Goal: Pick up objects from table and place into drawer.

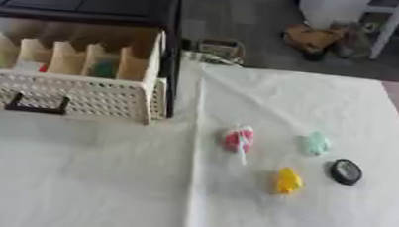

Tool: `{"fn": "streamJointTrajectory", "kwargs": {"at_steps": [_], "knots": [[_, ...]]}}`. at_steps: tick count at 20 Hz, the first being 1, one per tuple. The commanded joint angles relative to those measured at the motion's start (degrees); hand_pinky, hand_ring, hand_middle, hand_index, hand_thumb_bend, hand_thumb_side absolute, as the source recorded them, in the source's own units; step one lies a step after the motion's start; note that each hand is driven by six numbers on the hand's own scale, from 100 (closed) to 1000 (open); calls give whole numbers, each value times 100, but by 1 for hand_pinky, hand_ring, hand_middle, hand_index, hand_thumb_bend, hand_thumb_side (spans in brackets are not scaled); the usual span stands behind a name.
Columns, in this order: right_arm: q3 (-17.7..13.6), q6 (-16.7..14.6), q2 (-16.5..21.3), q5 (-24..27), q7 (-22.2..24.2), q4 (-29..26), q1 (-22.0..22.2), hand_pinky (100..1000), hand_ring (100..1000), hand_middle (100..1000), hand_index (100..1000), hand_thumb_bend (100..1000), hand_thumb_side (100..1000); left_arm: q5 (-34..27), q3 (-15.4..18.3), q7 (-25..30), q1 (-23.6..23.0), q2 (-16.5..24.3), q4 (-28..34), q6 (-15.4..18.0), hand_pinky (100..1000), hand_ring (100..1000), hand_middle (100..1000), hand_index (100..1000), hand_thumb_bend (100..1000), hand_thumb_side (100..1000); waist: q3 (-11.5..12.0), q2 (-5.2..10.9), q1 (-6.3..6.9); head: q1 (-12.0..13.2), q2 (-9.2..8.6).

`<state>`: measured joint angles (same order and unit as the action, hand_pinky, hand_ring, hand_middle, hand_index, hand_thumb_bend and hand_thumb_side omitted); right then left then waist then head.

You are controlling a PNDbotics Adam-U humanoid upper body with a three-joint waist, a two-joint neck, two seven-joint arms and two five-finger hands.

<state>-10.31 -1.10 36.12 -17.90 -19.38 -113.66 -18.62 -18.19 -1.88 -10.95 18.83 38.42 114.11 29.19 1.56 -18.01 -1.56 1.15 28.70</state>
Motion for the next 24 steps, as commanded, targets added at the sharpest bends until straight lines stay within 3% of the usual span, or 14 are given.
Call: {"fn": "streamJointTrajectory", "kwargs": {"at_steps": [1,4,6,12,15,24], "knots": [[61,169,503,-154,86,-93,-94,744,646,392,775,450,1000,-18,-129,257,-38,-339,48,88,100,100,142,874,100,672,14,138,-7,-19,71],[164,323,802,-222,241,-93,-120,749,653,385,782,490,1000,19,-180,392,-80,-727,48,-3,100,100,236,879,100,672,28,173,-30,-34,124],[238,380,1016,-281,363,-93,-164,756,662,389,790,521,1000,60,-203,430,-98,-939,48,-103,146,105,291,880,100,672,37,199,-48,-40,149],[437,430,1583,-461,980,-93,-286,781,704,410,821,635,1000,244,-408,737,-108,-1372,48,-349,308,293,441,889,100,672,11,254,-63,-60,165],[531,402,1851,-506,1330,-73,-307,801,729,434,835,673,921,311,-485,892,-105,-1494,48,-405,377,368,492,888,100,672,4,268,-65,-68,159],[1026,-59,2477,-569,2244,431,-508,848,786,581,879,750,738,489,-582,1123,-121,-1797,48,-483,443,436,545,882,100,672,38,284,-71,-155,136]]}}
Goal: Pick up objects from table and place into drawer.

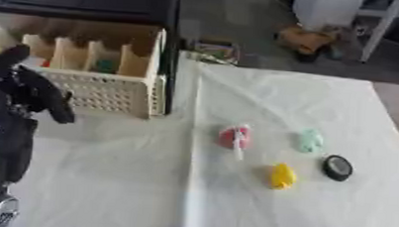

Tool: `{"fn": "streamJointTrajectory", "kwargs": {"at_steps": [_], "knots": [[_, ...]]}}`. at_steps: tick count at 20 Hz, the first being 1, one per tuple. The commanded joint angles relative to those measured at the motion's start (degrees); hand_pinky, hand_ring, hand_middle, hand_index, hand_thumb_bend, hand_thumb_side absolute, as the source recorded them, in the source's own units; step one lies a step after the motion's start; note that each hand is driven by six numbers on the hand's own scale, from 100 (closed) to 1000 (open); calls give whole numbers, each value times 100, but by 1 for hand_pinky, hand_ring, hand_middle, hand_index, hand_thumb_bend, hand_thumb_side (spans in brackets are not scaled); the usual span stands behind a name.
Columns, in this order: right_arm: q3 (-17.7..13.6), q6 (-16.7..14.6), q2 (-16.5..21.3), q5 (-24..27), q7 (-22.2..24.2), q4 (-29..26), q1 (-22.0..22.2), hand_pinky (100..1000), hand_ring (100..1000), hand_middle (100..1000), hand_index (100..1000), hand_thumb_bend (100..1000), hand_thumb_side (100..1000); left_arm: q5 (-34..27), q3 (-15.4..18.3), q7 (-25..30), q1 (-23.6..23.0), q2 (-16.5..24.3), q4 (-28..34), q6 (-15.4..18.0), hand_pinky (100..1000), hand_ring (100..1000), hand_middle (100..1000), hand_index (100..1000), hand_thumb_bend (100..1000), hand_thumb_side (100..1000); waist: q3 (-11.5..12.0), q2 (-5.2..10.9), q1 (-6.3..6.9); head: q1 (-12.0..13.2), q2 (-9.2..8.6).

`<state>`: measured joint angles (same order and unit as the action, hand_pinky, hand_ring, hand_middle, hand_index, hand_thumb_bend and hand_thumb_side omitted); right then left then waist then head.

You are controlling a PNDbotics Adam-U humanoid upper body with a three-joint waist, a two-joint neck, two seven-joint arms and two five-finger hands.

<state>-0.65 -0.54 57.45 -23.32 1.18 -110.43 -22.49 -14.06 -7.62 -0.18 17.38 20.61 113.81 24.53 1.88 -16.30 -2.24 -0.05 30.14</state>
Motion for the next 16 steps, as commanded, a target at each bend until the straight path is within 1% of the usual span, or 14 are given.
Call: {"fn": "streamJointTrajectory", "kwargs": {"at_steps": [1,3,4,6,9,14,15,16], "knots": [[118,-169,375,-29,266,155,-170,852,790,601,883,758,717,98,-21,61,21,-46,78,-49,444,436,547,882,100,672,15,113,-7,-51,-10],[234,-275,426,-42,442,247,-267,861,800,649,888,769,679,124,-53,103,23,-102,78,-115,445,436,547,881,100,672,33,113,-13,-89,-15],[291,-322,449,-48,537,298,-312,863,803,658,886,772,661,129,-63,122,30,-125,78,-136,445,435,546,880,100,672,41,112,-16,-108,-20],[381,-402,474,-43,714,394,-396,867,811,690,893,787,598,133,-70,145,38,-155,78,-166,444,434,545,878,100,672,51,111,-20,-137,-28],[486,-510,487,-1,1010,513,-505,875,820,715,902,806,514,141,-82,180,33,-184,78,-214,443,430,544,874,100,672,65,105,-32,-158,-39],[620,-599,460,192,1526,636,-720,883,829,737,955,823,408,170,-106,224,25,-222,78,-298,442,427,543,869,100,672,92,100,-57,-173,-34],[647,-591,455,235,1619,665,-764,884,830,736,953,824,404,176,-114,236,23,-229,78,-307,442,426,543,869,100,672,95,100,-60,-176,-34],[671,-579,442,277,1697,689,-812,883,828,707,939,828,385,183,-122,246,20,-238,78,-322,441,425,543,868,100,672,102,98,-63,-179,-36]]}}
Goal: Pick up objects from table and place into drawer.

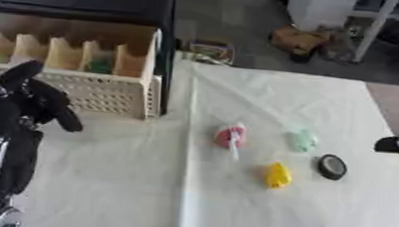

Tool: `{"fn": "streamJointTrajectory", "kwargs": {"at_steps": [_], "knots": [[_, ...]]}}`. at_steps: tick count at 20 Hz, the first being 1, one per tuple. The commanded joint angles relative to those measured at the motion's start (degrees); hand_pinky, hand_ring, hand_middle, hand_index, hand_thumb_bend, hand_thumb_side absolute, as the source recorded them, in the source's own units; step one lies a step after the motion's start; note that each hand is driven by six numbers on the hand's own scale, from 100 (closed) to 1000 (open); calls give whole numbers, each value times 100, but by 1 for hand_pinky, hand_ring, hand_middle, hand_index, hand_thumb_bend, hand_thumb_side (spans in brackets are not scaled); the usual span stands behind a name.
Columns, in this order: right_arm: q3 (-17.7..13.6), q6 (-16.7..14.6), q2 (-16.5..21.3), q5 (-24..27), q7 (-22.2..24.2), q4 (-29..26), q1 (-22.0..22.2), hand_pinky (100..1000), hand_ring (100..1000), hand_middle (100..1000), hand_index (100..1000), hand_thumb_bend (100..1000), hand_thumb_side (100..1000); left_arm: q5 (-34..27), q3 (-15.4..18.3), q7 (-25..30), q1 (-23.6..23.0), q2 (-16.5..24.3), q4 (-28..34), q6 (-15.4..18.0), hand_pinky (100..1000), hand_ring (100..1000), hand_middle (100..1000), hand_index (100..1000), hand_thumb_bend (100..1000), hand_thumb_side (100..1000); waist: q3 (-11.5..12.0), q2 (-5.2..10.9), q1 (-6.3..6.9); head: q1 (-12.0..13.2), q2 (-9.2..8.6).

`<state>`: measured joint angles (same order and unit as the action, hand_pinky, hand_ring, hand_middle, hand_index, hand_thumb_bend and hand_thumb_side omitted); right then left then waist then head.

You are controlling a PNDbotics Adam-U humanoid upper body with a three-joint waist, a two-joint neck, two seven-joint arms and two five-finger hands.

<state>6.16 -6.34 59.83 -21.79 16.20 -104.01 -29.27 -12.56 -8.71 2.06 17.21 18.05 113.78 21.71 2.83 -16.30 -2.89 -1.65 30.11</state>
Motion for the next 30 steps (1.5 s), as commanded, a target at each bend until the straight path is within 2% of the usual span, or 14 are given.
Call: {"fn": "streamJointTrajectory", "kwargs": {"at_steps": [1,6,13,17,30], "knots": [[16,15,187,166,265,68,-187,883,826,693,934,830,373,41,-19,31,34,6,81,-60,441,424,543,867,100,672,12,97,-1,-22,-36],[197,65,94,268,576,184,-465,878,820,639,888,832,334,64,-42,71,29,-42,81,-132,438,419,542,862,100,667,55,95,-12,-48,-33],[527,96,-190,214,892,404,-998,875,817,625,905,839,325,55,-70,131,44,-90,81,-196,436,415,541,854,100,664,142,113,-22,-109,-32],[672,112,-437,161,1038,585,-1316,873,817,622,936,838,331,36,-89,162,56,-104,81,-227,436,414,541,851,100,664,183,124,-36,-148,-39],[1022,243,-1376,-80,1426,1227,-2047,863,803,609,914,827,320,-6,-101,188,100,-151,81,-346,435,411,539,840,100,665,309,137,-80,-273,-85]]}}
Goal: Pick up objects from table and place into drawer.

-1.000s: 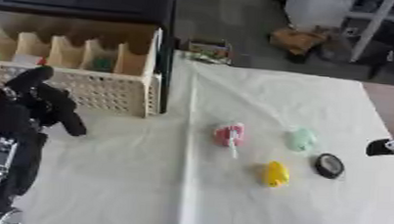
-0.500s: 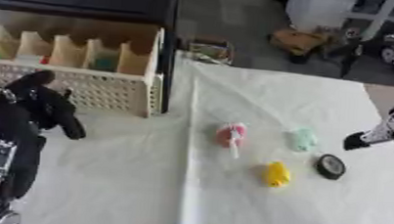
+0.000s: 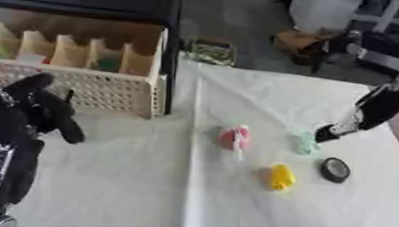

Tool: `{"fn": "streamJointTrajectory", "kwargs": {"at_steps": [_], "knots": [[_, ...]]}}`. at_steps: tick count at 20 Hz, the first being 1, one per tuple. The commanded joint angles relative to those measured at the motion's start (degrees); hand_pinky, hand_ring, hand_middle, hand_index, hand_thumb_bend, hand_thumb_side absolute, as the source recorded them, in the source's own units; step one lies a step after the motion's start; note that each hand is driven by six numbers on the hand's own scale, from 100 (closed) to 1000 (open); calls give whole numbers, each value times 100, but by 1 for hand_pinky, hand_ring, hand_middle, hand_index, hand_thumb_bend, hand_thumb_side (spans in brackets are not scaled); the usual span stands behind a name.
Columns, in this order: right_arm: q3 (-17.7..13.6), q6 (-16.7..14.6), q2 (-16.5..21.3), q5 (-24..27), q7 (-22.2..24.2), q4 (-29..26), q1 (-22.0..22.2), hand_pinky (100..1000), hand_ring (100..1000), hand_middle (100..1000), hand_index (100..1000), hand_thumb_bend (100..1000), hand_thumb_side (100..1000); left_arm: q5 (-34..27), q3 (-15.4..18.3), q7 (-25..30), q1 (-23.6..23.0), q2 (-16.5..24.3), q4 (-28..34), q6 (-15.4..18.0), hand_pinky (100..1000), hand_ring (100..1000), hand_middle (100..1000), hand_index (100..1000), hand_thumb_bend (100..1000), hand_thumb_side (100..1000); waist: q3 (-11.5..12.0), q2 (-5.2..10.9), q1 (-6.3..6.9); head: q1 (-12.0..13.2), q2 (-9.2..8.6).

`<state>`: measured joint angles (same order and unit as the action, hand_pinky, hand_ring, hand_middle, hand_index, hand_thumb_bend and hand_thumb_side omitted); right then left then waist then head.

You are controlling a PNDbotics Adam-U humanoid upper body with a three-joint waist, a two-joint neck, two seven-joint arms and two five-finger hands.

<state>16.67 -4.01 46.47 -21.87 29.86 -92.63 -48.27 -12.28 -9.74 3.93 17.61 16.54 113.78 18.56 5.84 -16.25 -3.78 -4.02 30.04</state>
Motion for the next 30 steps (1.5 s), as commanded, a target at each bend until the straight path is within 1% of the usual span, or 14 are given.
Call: {"fn": "streamJointTrajectory", "kwargs": {"at_steps": [1,11,20,21,22,25,26,30], "knots": [[-25,19,-112,-92,73,144,-173,862,802,609,914,827,319,-35,1,3,62,-2,81,-34,435,411,539,840,100,665,15,131,9,-44,-80],[84,-4,-619,-399,140,778,-310,859,802,648,908,815,280,-17,-12,19,70,-59,81,-83,436,410,540,837,100,659,97,91,7,-105,-92],[116,-61,-1026,-711,152,1529,-436,856,798,643,893,800,229,-11,-31,78,76,-113,81,-148,437,410,542,835,100,657,175,60,0,-139,-85],[111,-76,-1059,-751,133,1603,-446,856,798,645,890,745,286,-10,-32,83,75,-119,81,-153,437,409,542,835,100,656,182,56,1,-145,-81],[111,-90,-1087,-799,98,1670,-455,857,798,648,889,727,309,-8,-32,87,74,-124,81,-159,437,409,542,835,100,656,187,53,2,-150,-76],[142,-141,-1182,-917,54,1865,-478,854,797,640,876,722,293,-10,-31,92,81,-137,81,-173,438,409,542,834,100,658,206,46,0,-159,-56],[144,-153,-1220,-944,49,1929,-491,854,796,636,876,714,306,-11,-34,97,82,-142,81,-180,438,409,542,833,100,657,213,44,-2,-159,-51],[139,-206,-1277,-998,17,2057,-517,854,796,636,876,714,306,-12,-35,105,85,-147,81,-191,438,409,542,833,100,657,219,43,-3,-159,-46]]}}
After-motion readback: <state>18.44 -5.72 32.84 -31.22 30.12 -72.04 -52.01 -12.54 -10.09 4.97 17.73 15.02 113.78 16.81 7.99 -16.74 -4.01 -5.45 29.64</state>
